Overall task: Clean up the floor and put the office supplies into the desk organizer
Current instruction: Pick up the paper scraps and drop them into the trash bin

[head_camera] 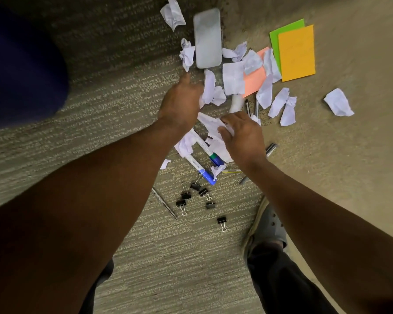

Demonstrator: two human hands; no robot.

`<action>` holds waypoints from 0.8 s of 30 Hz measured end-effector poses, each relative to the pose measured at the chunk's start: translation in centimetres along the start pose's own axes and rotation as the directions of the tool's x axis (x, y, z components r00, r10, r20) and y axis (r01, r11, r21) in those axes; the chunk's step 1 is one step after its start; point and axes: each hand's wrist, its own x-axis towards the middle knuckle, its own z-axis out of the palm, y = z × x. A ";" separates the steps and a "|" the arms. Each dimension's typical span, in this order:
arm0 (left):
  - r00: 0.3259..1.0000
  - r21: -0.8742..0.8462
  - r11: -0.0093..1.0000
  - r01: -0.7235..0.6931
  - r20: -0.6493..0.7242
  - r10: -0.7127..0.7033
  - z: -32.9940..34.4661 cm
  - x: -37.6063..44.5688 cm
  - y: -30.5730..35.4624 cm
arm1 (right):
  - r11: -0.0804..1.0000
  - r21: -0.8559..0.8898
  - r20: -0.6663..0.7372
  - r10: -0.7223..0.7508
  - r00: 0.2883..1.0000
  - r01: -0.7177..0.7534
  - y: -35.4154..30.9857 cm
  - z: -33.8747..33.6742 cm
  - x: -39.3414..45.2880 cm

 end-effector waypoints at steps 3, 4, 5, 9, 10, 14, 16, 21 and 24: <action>0.983 -0.245 0.953 0.177 -0.002 -0.183 0.2 -1.1 -0.2 | 0.996 0.062 -0.059 0.072 0.996 -0.068 -0.5 -1.1 -1.0; 0.967 -0.335 0.910 0.244 0.008 -0.256 -0.1 -1.8 -0.1 | 0.992 0.091 -0.073 0.091 0.993 -0.084 -0.8 -1.5 -1.3; 0.947 -0.422 0.855 0.301 0.022 -0.322 -0.6 -2.6 0.1 | 0.986 0.133 -0.087 0.113 0.990 -0.101 -1.3 -1.9 -1.6; 0.851 -0.668 0.596 0.445 0.109 -0.513 -3.7 -7.4 0.8 | 0.902 0.354 -0.076 0.292 0.954 -0.248 -3.7 -4.3 -3.0; 0.832 -0.697 0.548 0.463 0.128 -0.540 -4.5 -8.7 0.8 | 0.876 0.396 -0.064 0.324 0.944 -0.274 -4.4 -5.1 -3.3; 0.768 -0.787 0.376 0.488 0.183 -0.614 -9.4 -13.2 0.6 | 0.746 0.595 -0.003 0.372 0.928 -0.297 -8.0 -8.7 -4.7; 0.757 -0.826 0.341 0.449 0.149 -0.636 -12.5 -14.9 0.3 | 0.682 0.670 0.040 0.360 0.932 -0.292 -10.4 -10.8 -5.4; 0.675 -0.890 0.327 0.317 -0.030 -0.737 -21.5 -16.9 -1.0 | 0.591 0.777 0.114 0.205 0.972 -0.216 -16.7 -15.6 -6.1; 0.643 -0.884 0.419 0.209 -0.198 -0.740 -27.3 -18.1 -2.6 | 0.481 0.863 0.110 0.124 0.986 -0.157 -21.2 -18.0 -5.9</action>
